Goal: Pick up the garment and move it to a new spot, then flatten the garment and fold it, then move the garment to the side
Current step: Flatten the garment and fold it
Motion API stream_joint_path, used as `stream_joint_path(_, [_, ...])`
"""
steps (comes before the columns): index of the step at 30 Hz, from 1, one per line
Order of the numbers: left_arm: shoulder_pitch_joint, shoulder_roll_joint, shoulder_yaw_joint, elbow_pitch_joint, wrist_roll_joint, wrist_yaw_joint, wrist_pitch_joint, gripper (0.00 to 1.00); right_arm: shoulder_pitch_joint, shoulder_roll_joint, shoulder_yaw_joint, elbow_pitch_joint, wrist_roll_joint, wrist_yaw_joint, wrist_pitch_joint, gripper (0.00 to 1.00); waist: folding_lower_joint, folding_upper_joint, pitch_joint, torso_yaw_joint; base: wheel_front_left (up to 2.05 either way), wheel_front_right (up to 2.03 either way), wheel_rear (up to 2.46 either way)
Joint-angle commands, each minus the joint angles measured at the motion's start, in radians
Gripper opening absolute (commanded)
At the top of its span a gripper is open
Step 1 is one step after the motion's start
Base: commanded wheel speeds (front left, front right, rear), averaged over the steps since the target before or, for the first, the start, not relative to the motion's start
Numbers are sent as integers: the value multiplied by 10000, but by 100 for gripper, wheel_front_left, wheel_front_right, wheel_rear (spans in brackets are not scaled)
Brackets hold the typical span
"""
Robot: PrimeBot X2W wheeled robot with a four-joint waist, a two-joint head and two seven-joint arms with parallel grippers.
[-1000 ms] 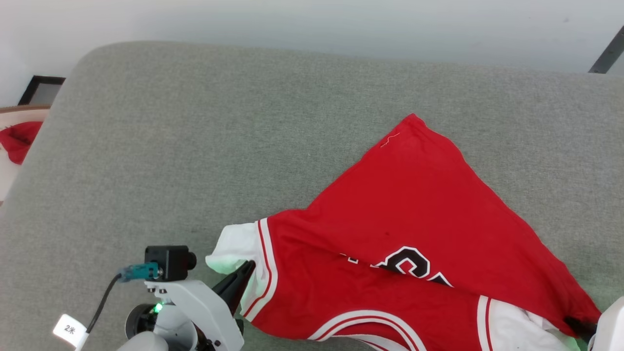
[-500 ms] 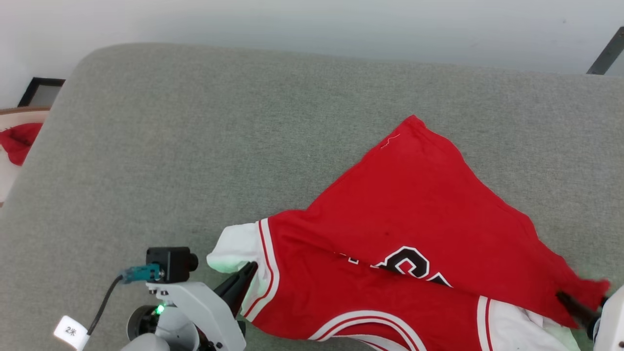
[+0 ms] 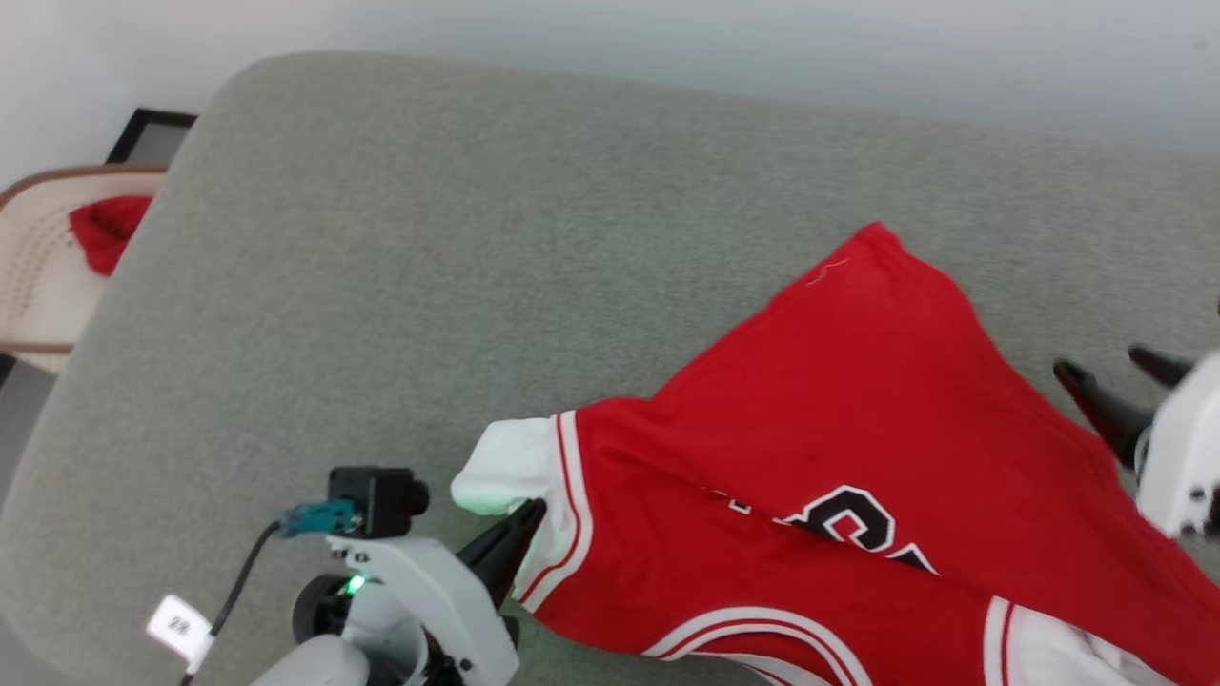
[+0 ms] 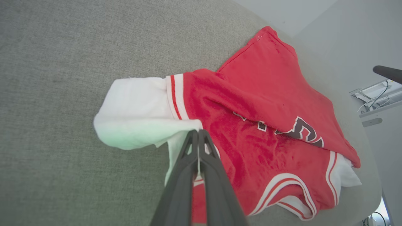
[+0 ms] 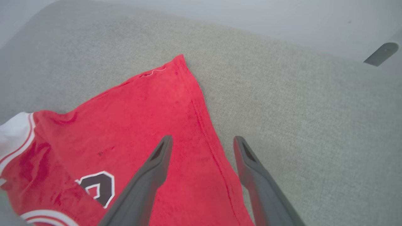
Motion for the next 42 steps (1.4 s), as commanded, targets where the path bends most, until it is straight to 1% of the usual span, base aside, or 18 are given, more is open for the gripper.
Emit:
stream_joint_path(1, [-205,-152,-74,91,59,-147,14,0,-624,-242,343,456,-58,-3,-144,100,0,0,213,379,0,0,0])
stream_joint_path(11, [-1077,-1049,-569,965,268,-878,119,0,-4106,-1069,2584,4430,202,-3,-609,100,0,0,806,1513,0,0,0])
stream_joint_path(17, [-1474,-1564,-789,1519,329,-1317,42,0,-5554,-1292,3605,6565,316,-3,-700,100,0,0,1174,2076,0,0,0])
stream_joint_path(24, [-1745,-1966,-890,2054,319,-1661,-91,0,-6449,-1413,4679,8272,518,-3,-463,100,0,0,1505,2474,0,0,0])
stream_joint_path(29, [-1806,-2131,-920,2359,262,-1842,-164,0,-6530,-1386,5194,9248,803,-3,-330,100,0,0,1614,2620,0,0,0])
stream_joint_path(30, [-1814,-2159,-922,2412,251,-1848,-184,0,-6539,-1388,5259,9462,859,-3,-242,68,0,0,1624,2638,0,0,0])
stream_joint_path(31, [-1816,-2169,-918,2461,237,-1868,-198,0,-6529,-1371,5345,9598,906,-5,-170,2,0,0,1634,2644,0,0,0])
stream_joint_path(32, [-1820,-2181,-908,2502,229,-1888,-199,0,-6552,-1382,5385,9761,948,-3,-79,0,0,0,1640,2644,0,0,0])
stream_joint_path(34, [-1820,-2182,-891,2574,232,-1921,-243,0,-6611,-1415,5460,9995,968,-3,88,0,0,0,1632,2632,0,0,0])
stream_joint_path(38, [-1807,-2151,-856,2676,205,-1907,-283,0,-6855,-1453,5515,10112,1041,-5,75,0,0,0,1593,2563,0,0,0])
stream_joint_path(42, [-1783,-2064,-808,2734,139,-1891,-250,0,-7176,-1367,5613,10166,1154,-5,5,0,0,0,1483,2356,0,0,0])
